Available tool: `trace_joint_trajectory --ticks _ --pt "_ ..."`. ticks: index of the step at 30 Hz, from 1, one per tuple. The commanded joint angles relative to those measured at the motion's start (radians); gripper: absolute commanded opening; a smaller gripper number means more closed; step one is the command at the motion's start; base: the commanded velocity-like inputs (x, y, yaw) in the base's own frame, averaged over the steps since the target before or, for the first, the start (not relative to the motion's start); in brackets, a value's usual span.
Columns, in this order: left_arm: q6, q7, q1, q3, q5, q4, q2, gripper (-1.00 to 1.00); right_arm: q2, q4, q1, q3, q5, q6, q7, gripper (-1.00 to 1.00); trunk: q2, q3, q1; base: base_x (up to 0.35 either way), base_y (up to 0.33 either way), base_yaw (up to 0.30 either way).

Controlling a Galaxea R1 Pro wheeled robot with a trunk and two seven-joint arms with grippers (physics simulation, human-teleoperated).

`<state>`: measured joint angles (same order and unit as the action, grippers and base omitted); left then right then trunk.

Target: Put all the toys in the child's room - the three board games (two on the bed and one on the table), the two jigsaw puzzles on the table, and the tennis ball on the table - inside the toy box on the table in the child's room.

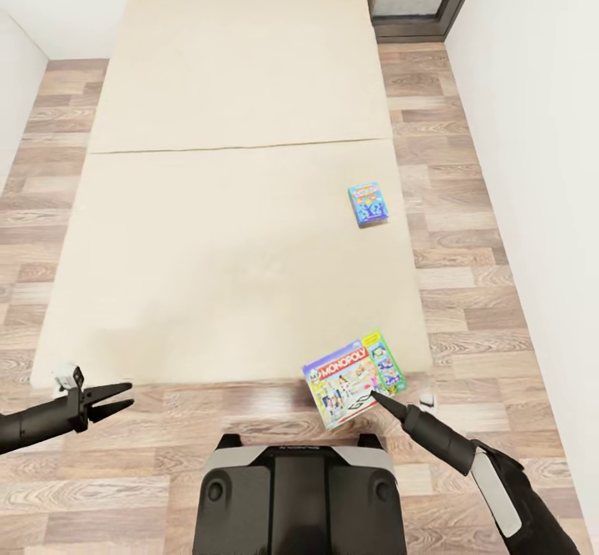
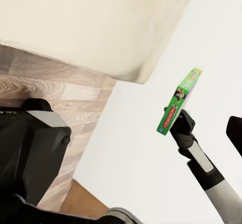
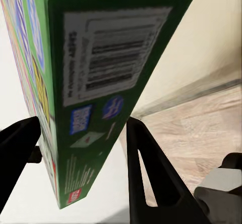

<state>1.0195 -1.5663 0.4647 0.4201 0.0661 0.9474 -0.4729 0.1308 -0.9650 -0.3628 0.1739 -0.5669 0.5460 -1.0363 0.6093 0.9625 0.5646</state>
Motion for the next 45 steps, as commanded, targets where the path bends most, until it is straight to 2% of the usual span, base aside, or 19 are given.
trace_joint_trajectory --ticks 1,4,9,17,28,33,43,45 --pt "0.007 -0.005 -0.007 -0.003 -0.009 0.000 -0.001 1.00 0.001 -0.003 0.006 0.001 -0.006 0.008 -0.006 -1.00 -0.006 -0.003 -0.003 0.000 0.000 0.000" --pt "0.003 -0.005 -0.014 -0.005 -0.031 0.002 -0.003 1.00 0.002 -0.006 0.013 0.001 -0.006 0.007 -0.013 -1.00 -0.027 -0.014 -0.015 0.000 0.000 0.047" --pt "0.002 -0.005 -0.015 -0.005 -0.045 0.008 -0.006 1.00 0.002 -0.023 0.016 0.001 -0.005 0.004 -0.015 -1.00 -0.062 -0.033 -0.034 0.000 0.000 0.182" --pt "0.002 -0.005 -0.012 -0.004 -0.046 0.010 -0.033 1.00 0.003 -0.040 0.022 0.001 -0.005 0.001 -0.017 -1.00 -0.118 -0.067 -0.065 0.000 0.000 0.207" --pt "0.002 -0.005 -0.011 -0.004 -0.045 0.010 -0.035 1.00 0.001 -0.043 0.024 0.001 -0.005 -0.002 -0.019 -1.00 -0.195 -0.119 -0.107 0.000 0.000 0.032" --pt "0.003 -0.005 -0.011 -0.004 -0.045 0.010 -0.036 1.00 0.001 -0.042 0.024 0.001 -0.005 -0.030 -0.018 -1.00 -0.195 -0.127 -0.107 0.000 0.000 0.001" --pt "0.004 -0.005 -0.011 -0.003 -0.045 0.010 -0.036 1.00 0.001 -0.041 0.024 -0.001 -0.005 -0.037 -0.018 -1.00 -0.195 -0.144 -0.107 0.000 0.000 0.000" --pt "0.004 -0.005 -0.011 -0.003 -0.045 0.010 -0.036 1.00 0.001 -0.041 0.024 -0.001 -0.005 -0.038 -0.018 -1.00 -0.209 -0.153 -0.115 0.000 0.000 0.000"
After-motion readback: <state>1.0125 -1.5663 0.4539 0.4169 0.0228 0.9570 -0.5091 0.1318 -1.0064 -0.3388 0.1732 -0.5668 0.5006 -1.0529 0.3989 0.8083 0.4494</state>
